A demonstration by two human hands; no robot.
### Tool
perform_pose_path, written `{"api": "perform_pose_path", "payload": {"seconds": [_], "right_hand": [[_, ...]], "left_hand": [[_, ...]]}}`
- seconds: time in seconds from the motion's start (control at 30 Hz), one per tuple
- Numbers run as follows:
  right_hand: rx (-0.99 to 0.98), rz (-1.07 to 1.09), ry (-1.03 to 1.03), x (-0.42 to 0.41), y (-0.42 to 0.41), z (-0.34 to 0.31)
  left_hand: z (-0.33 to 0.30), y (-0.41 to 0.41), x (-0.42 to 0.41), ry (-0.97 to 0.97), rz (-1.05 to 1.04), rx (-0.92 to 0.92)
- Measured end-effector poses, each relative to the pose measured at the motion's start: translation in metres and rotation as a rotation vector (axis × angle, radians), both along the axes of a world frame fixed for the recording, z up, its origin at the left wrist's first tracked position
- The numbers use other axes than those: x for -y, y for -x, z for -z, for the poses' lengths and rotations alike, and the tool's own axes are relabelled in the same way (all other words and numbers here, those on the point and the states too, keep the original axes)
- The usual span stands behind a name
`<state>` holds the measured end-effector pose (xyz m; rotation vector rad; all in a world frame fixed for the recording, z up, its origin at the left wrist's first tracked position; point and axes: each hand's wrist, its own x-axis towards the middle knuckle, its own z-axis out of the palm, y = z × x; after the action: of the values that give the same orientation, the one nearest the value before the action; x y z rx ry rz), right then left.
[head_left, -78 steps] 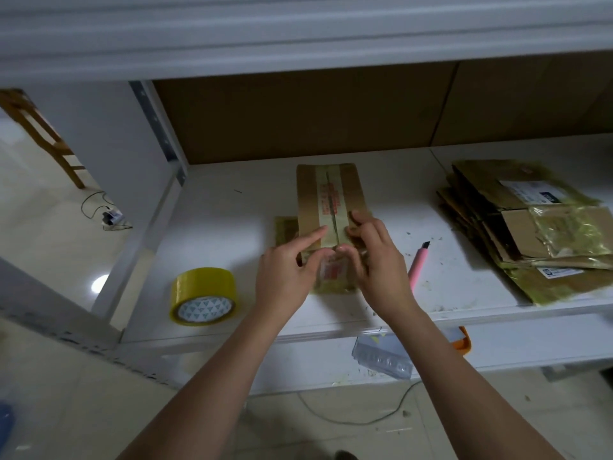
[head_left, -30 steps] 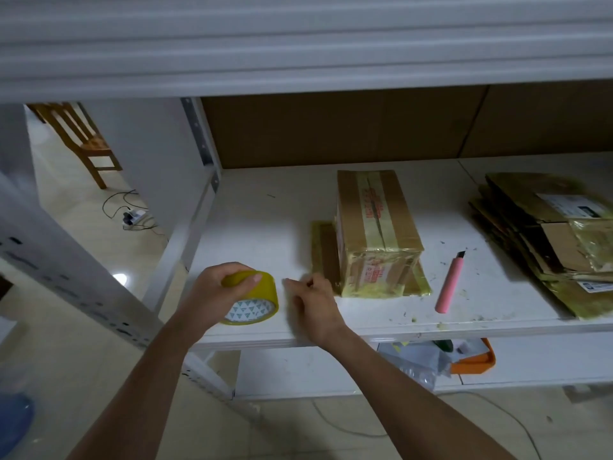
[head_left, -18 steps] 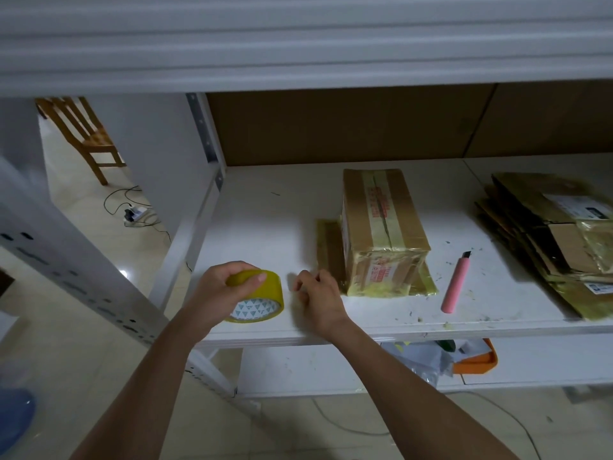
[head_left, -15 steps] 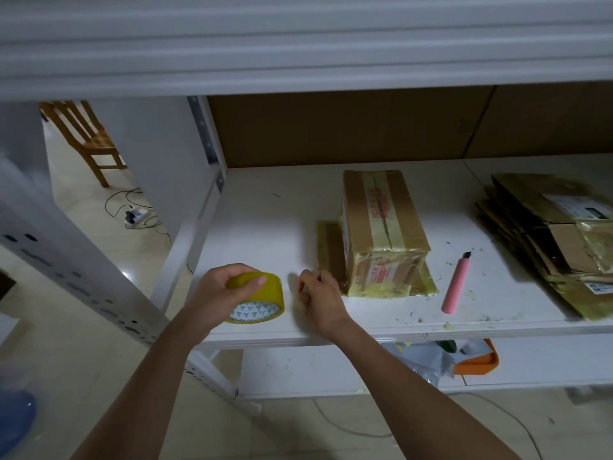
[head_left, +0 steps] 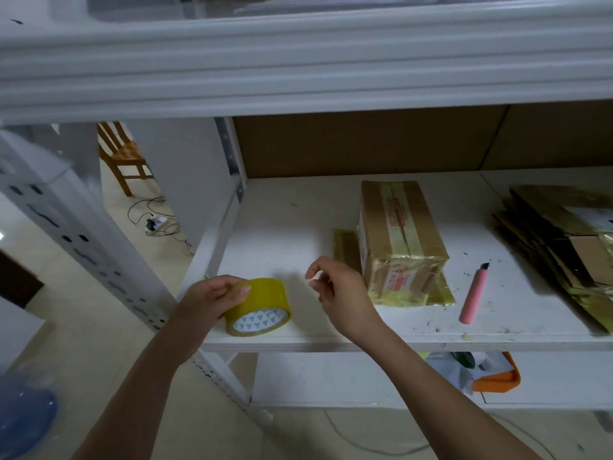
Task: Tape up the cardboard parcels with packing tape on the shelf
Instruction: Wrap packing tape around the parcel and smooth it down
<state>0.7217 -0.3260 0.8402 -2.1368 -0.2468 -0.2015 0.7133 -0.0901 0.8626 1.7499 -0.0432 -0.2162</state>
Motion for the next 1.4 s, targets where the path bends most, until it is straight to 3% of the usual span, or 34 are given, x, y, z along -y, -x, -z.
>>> {"api": "perform_pose_path", "payload": {"seconds": [0.17,0.3,0.5,0.57,0.7,0.83,1.03,1.3,1.4], "right_hand": [[0.060,0.119,-0.099,0.028,0.017,-0.040],[0.087,0.271,-0.169,0.060,0.023,-0.056],[0.096,0.393,-0.276,0.099,0.038,-0.061],[0.097,0.452,-0.328,0.114,0.044,-0.061],[0.057,0.542,-0.358,0.137,0.052,-0.056],[0.033,0.613,-0.416,0.147,0.054,-0.053],[-0.021,0.668,-0.431,0.163,0.044,-0.053],[-0.118,0.657,-0.477,0.172,0.024,-0.042],[-0.176,0.647,-0.588,0.173,0.021,-0.038]], "left_hand": [[-0.021,-0.002,0.021,0.064,0.058,0.050],[-0.037,-0.005,0.042,0.188,0.263,0.013],[-0.056,-0.007,0.089,0.120,0.276,0.199],[-0.060,-0.011,0.095,0.023,0.273,0.215],[-0.066,-0.020,0.108,-0.459,0.321,0.398],[-0.065,-0.030,0.130,-0.671,0.388,0.489],[-0.075,-0.040,0.154,-0.803,0.359,0.422],[-0.072,-0.050,0.164,-0.838,0.366,0.367],[-0.068,-0.055,0.166,-0.808,0.386,0.316]]}}
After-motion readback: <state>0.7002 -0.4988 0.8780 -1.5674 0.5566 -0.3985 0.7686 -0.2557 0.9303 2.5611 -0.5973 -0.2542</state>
